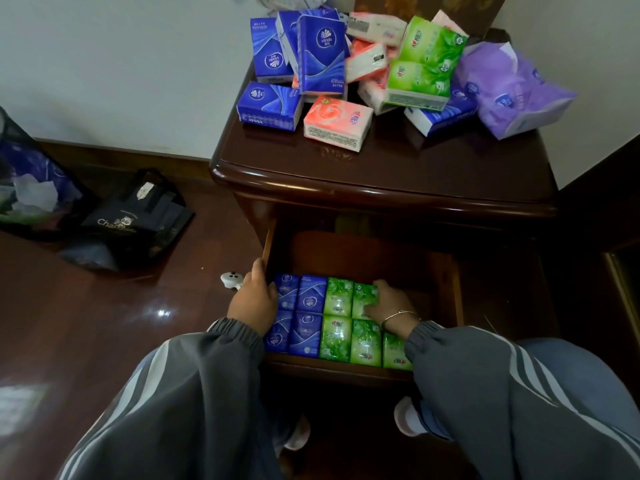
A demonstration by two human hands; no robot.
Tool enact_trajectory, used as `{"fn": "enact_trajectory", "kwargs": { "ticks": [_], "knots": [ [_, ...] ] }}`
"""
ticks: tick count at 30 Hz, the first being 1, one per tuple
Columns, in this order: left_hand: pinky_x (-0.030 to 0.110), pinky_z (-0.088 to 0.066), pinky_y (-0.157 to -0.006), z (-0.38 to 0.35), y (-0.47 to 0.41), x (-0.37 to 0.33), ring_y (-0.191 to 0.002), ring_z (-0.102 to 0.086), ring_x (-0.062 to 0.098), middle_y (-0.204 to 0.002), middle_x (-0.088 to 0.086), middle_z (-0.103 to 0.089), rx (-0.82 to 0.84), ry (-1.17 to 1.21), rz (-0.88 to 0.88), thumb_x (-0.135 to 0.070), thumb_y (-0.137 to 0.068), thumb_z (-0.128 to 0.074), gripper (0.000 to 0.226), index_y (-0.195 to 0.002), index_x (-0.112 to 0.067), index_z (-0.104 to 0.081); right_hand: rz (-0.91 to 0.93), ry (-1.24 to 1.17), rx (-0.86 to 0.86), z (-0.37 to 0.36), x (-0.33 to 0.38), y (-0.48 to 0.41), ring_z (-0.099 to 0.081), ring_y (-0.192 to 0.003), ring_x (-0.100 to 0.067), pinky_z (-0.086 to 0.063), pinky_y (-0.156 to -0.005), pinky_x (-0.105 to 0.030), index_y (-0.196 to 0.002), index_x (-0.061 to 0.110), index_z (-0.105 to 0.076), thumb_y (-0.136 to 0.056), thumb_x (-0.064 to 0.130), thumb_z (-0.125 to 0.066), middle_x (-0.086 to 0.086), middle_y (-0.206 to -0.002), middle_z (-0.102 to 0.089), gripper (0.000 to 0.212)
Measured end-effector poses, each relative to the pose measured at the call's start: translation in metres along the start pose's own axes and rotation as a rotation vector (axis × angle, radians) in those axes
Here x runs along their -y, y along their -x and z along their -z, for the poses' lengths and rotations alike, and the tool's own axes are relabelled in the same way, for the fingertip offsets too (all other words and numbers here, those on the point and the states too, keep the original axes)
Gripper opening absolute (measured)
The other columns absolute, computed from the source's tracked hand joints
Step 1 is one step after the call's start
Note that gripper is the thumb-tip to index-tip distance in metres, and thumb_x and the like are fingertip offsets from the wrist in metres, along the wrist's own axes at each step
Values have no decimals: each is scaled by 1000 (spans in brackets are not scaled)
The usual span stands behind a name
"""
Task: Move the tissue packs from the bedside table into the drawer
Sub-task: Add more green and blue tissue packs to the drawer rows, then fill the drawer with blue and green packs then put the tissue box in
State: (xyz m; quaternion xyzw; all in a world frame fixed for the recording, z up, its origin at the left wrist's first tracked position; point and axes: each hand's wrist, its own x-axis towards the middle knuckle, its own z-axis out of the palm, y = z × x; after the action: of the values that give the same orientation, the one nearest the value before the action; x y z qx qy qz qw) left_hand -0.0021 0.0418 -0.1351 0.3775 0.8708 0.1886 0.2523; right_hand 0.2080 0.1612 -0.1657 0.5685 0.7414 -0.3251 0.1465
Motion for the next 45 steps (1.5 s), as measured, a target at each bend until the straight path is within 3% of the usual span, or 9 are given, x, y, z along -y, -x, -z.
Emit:
{"fn": "enact_trajectory", "kwargs": {
  "ticks": [7, 12, 17, 22, 26, 31, 36, 41, 45],
  "knots": [
    [44, -49, -76, 1, 0, 1, -90, -60, 41, -119, 21, -51, -1, 27, -14, -13, -95, -42, 48, -141, -9, -32, 127, -24, 20, 11, 5, -9, -33, -137, -30, -31, -110, -34, -146, 21, -27, -92, 37, -50, -13, -152, -26, 61],
    [40, -47, -80, 3, 0, 2, -98, -60, 39, -126, 18, -50, 7, 28, -9, -16, -96, -42, 49, -144, -14, -30, 257, -99, 94, -4, 13, -6, -30, -139, -23, -25, -109, -25, -145, 16, -31, -96, 30, -48, -10, -152, -31, 54],
    [43, -47, -85, 2, 2, 3, -104, -59, 39, -131, 18, -48, 27, 21, -11, -16, -95, -43, 54, -146, -14, -26, 220, -95, 171, 3, 6, -3, -9, -146, -25, -17, -114, -31, -149, 25, -17, -97, 36, -43, -8, -157, -13, 59],
    [42, -43, -94, 5, 2, 2, -117, -52, 37, -137, 19, -46, 37, 15, -3, -20, -97, -44, 59, -150, -13, -20, 208, -97, 38, 33, -3, 25, -14, -145, -22, -17, -116, -31, -147, 20, -26, -96, 32, -45, -7, -157, -16, 55],
    [46, -39, -104, 15, 0, -5, -121, -49, 38, -140, 15, -44, -63, 9, 2, -24, -96, -45, 54, -147, -14, -29, 400, -100, -73, 80, -9, 72, -38, -135, -14, -28, -111, -24, -132, 18, -51, -92, 25, -54, -1, -144, -44, 41],
    [40, -44, -90, 51, 5, -26, -107, -58, 34, -121, 16, -57, -456, 195, -161, -7, -90, -51, 33, -122, -6, -55, 620, -208, -645, 161, -16, 133, -59, -101, -11, -36, -89, -8, -106, 14, -67, -84, 6, -62, 1, -105, -67, 24],
    [22, -39, -82, 105, 16, -62, -93, -55, 22, -102, 11, -58, -742, 361, -431, -10, -85, -45, 26, -108, -12, -57, 358, -226, -1051, 225, -31, 122, -55, -107, -33, -36, -93, -30, -116, 6, -58, -87, 12, -59, -16, -114, -62, 30],
    [37, -44, -82, 136, 20, -130, -95, -56, 25, -104, 10, -57, -674, 163, -748, -17, -84, -42, 32, -112, -9, -56, 173, -82, -795, 235, -16, 73, -25, -139, -33, -20, -115, -41, -139, -2, -33, -94, 30, -48, -21, -149, -29, 57],
    [40, -42, -87, 141, 12, -182, -107, -54, 29, -119, 10, -57, -582, -121, -865, -23, -83, -52, 40, -121, -10, -55, 6, -18, -787, 221, -8, 51, -21, -142, -26, -27, -110, -45, -143, 8, -29, -95, 42, -38, -12, -155, -22, 61]
  ]
}}
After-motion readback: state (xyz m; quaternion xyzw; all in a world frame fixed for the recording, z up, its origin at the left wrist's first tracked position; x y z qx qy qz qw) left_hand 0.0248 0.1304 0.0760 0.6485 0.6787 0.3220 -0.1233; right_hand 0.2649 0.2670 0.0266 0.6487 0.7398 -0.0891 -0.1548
